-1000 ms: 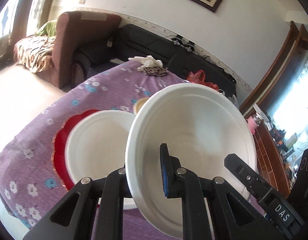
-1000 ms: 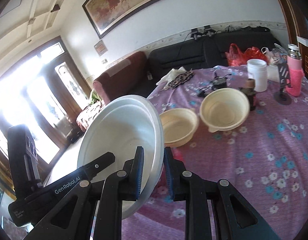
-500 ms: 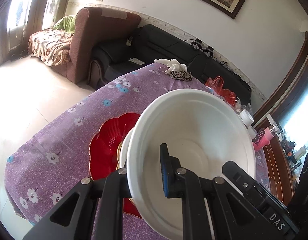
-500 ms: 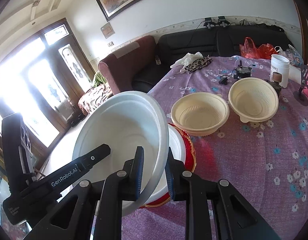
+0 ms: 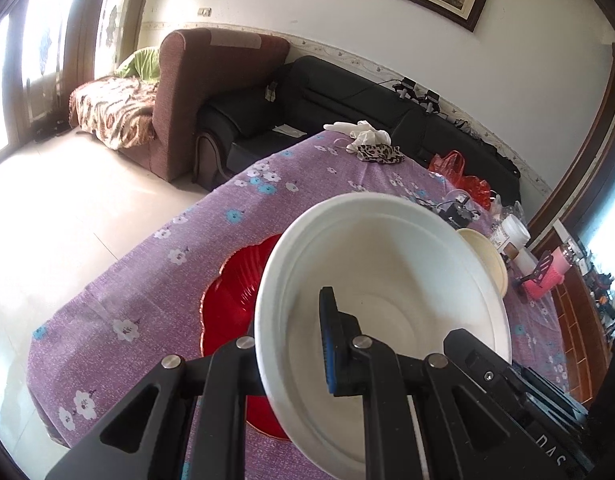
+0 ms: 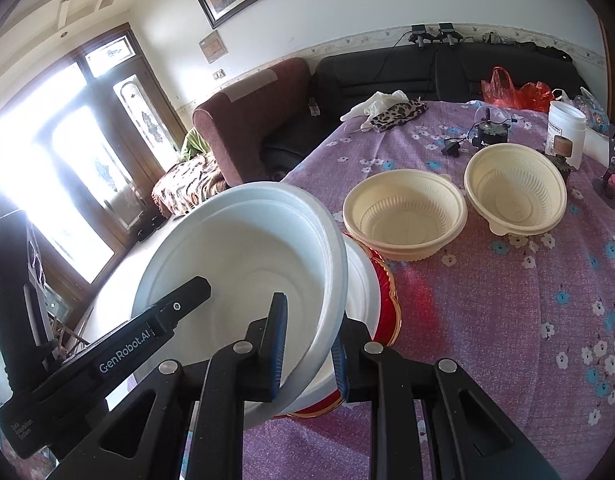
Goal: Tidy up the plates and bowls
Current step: 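Lower the white bowl into the stacked white bowl and open the right gripper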
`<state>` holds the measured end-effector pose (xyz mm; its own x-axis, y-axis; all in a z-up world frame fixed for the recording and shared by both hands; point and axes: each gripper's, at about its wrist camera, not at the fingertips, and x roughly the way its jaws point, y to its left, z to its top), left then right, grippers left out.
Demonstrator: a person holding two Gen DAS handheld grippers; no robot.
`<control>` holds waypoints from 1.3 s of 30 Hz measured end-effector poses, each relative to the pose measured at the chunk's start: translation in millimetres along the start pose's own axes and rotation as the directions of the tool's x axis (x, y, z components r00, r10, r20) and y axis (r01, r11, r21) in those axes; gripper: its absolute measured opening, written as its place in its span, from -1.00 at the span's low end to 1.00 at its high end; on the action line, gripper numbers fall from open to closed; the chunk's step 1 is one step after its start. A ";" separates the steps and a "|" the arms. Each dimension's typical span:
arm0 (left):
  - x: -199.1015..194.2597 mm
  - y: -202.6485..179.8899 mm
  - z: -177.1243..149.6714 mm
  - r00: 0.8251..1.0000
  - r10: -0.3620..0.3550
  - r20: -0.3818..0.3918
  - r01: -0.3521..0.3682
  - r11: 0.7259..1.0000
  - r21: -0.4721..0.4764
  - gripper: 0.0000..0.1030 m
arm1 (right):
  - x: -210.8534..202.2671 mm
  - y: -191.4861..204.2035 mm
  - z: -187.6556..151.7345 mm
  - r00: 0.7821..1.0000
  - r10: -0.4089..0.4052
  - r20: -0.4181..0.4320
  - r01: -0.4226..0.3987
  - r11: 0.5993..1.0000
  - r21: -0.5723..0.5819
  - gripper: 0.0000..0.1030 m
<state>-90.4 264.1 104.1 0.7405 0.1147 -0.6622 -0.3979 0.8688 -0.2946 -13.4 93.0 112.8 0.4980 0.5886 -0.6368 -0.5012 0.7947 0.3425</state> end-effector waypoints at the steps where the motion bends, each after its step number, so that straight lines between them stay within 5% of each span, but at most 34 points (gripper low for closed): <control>1: -0.8 -0.3 -0.3 1.000 0.010 0.007 -0.010 1.000 0.006 -0.75 | 0.7 -0.1 0.0 1.000 -0.001 -0.001 0.001 1.000 -0.001 -0.56; 22: 7.5 -1.1 -0.2 0.996 0.083 0.025 -0.084 0.995 0.050 -0.66 | 17.2 -7.3 0.1 0.999 -0.027 -0.029 0.027 1.000 0.012 -0.55; 26: 7.3 0.2 -0.6 0.996 0.087 0.033 -0.088 0.995 0.047 -0.37 | 17.4 -8.6 0.0 0.999 -0.035 -0.029 0.036 0.999 0.017 -0.55; 32: 5.4 5.6 0.2 0.996 0.081 0.034 -0.082 0.996 0.027 -0.26 | 19.0 -12.5 -1.0 0.999 -0.040 -0.032 0.041 0.999 0.033 -0.56; 36: 1.0 8.0 1.8 0.997 0.072 0.041 -0.073 0.997 0.011 0.07 | 16.7 -10.6 -0.6 0.999 -0.044 -0.020 0.045 0.999 0.031 -0.53; 39: -5.6 11.9 3.4 0.997 0.056 0.056 -0.055 0.998 -0.017 0.40 | 12.9 -10.5 0.2 1.000 -0.024 -0.006 0.024 0.999 0.042 -0.16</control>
<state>-97.4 275.4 106.7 0.7462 0.1901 -0.6380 -0.4476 0.8527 -0.2694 -1.5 92.3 101.1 0.5059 0.5687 -0.6486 -0.4591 0.8141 0.3557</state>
